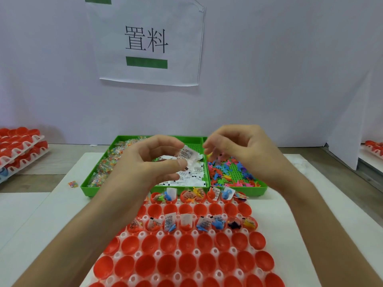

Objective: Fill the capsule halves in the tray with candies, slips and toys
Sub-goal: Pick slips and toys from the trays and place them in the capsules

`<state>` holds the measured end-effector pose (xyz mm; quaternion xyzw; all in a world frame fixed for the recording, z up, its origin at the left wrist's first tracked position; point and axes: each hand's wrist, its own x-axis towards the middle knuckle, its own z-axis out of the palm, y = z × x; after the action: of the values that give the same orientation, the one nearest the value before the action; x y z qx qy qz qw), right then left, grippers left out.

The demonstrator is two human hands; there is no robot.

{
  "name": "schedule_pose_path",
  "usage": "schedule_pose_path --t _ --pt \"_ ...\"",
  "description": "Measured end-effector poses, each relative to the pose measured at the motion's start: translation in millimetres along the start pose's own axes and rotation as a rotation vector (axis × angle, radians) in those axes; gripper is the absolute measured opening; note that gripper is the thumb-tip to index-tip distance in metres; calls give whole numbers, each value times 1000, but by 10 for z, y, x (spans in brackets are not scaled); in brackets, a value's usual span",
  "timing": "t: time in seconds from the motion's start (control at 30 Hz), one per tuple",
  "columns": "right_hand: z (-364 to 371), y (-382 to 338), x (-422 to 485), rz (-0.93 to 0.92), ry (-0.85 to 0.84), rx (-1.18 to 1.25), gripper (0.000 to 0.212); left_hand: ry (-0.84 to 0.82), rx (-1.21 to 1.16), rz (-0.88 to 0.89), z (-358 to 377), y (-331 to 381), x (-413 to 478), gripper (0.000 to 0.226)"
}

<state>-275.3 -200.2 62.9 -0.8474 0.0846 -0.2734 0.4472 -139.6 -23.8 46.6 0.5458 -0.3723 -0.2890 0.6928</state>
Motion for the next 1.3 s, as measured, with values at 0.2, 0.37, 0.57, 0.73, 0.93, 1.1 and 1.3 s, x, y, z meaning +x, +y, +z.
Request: schedule_pose_path --t 0.2,0.37,0.57,0.73,0.93,1.1,1.3 --pt "-276 904 -21 446 -50 -546 4 9 4 -10 -9 -28 6 29" --pt "-261 1139 -32 561 -140 -722 6 14 24 -8 -19 -53 33 27" --pt "-301 1197 -46 527 -89 -624 16 16 16 -16 -13 -74 29 27" --pt "-429 1218 -62 457 105 -430 15 31 3 -4 -9 -81 25 25" --pt "-458 740 -18 239 246 45 18 59 3 -9 -15 -95 29 24" --pt "-257 -15 -52 -28 -68 324 21 50 54 21 32 -106 3 23" --pt "101 -264 -93 -85 -52 5 16 33 189 69 68 -55 -50 30"
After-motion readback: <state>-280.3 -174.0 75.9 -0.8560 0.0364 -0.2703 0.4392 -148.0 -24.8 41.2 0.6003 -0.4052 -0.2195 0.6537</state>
